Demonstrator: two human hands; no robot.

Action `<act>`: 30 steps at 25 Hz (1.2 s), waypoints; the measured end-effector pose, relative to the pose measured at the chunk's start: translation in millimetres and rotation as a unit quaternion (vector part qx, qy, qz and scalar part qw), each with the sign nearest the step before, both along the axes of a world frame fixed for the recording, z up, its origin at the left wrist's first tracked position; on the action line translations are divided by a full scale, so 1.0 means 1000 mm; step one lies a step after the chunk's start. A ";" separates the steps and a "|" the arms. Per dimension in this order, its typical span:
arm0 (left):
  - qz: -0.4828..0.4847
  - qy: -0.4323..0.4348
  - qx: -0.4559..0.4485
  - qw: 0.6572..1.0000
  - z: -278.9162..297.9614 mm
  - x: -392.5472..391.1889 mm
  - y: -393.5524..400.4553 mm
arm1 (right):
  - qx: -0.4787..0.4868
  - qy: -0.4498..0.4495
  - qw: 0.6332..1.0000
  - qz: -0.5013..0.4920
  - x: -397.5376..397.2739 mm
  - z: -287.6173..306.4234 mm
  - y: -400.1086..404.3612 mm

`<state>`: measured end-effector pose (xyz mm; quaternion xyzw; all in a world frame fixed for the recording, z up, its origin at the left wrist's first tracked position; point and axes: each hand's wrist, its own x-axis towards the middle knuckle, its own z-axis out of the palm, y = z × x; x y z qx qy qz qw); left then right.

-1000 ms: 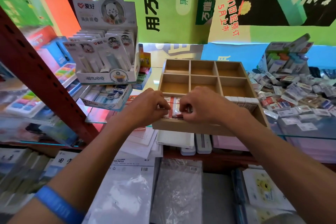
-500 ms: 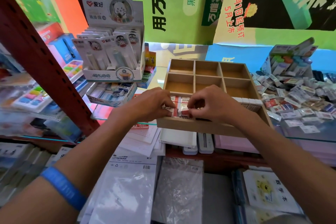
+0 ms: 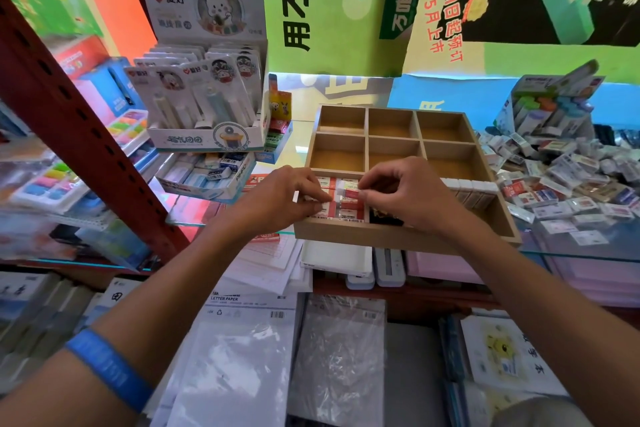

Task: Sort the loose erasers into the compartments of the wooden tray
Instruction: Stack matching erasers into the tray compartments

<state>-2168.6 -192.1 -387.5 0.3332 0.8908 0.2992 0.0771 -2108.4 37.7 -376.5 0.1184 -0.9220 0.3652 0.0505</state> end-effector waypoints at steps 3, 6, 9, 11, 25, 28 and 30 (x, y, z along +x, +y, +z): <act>-0.015 -0.005 -0.015 1.000 -0.001 0.002 0.002 | -0.006 0.001 1.000 -0.008 0.000 -0.002 0.001; -0.009 0.052 -0.113 0.992 0.003 0.004 0.008 | -0.002 0.000 1.000 -0.010 0.001 -0.003 0.001; 0.027 0.071 -0.108 0.991 0.006 0.006 0.006 | 0.008 -0.005 1.000 -0.006 0.002 -0.001 0.002; 0.079 0.058 -0.076 0.992 0.002 0.007 0.004 | 0.037 -0.009 0.999 0.005 0.003 0.002 0.001; 0.088 0.005 -0.081 0.993 0.008 0.013 0.007 | 0.321 -0.027 0.943 0.081 -0.013 0.013 -0.031; 0.061 0.038 -0.114 0.991 0.008 0.016 0.005 | 0.339 -0.027 0.937 0.080 -0.014 0.014 -0.030; 0.040 0.064 -0.126 0.989 0.003 0.014 0.000 | 0.324 -0.008 0.943 0.080 -0.002 0.011 -0.030</act>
